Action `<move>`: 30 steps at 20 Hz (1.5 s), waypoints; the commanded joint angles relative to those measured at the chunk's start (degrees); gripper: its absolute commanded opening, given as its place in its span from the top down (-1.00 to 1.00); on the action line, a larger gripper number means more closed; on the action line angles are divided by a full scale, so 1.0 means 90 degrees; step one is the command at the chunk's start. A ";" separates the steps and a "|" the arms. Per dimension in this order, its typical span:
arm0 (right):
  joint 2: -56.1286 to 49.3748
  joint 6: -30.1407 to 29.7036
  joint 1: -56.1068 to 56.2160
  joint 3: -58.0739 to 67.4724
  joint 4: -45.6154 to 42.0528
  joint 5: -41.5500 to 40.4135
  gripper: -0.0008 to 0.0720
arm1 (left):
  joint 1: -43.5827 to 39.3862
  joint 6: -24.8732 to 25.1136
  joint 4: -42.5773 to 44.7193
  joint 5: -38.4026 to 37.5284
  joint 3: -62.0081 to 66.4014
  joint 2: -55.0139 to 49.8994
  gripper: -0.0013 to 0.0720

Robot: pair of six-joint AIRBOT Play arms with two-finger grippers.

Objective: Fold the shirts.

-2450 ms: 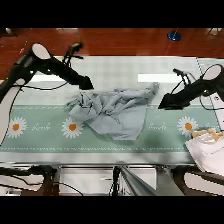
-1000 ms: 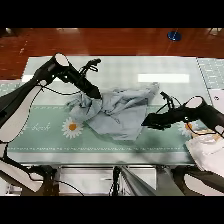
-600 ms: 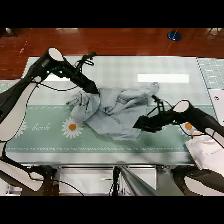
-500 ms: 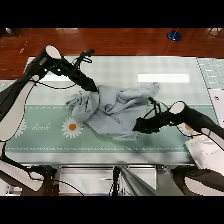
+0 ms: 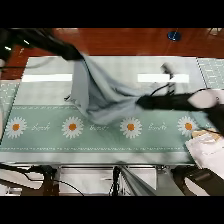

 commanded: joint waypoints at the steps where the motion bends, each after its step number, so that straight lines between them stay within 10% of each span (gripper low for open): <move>1: 0.1464 0.0680 -0.0704 0.1460 -0.1141 -0.0017 0.92 | 0.0505 -0.0631 -0.0010 0.0141 0.1239 0.0680 0.89; 7: 0.2016 0.0763 -0.2152 0.4012 -0.1494 0.0311 0.92 | 0.1302 -0.1032 0.0090 0.1022 0.1144 0.3055 0.90; 13: 0.2016 0.0804 -0.2373 0.5238 -0.2346 0.0651 0.92 | 0.1746 -0.1919 0.2844 0.1044 0.1141 0.4860 0.90; 22: 0.1940 0.0782 -0.2392 0.5683 -0.4240 0.3886 0.92 | 0.1741 -0.2594 0.2812 -0.1953 0.0478 0.5627 0.89; 30: -0.0029 0.0544 -0.2390 0.5542 -0.3354 0.4090 0.92 | 0.1741 -0.2888 0.1690 -0.1086 -0.2769 0.5707 0.90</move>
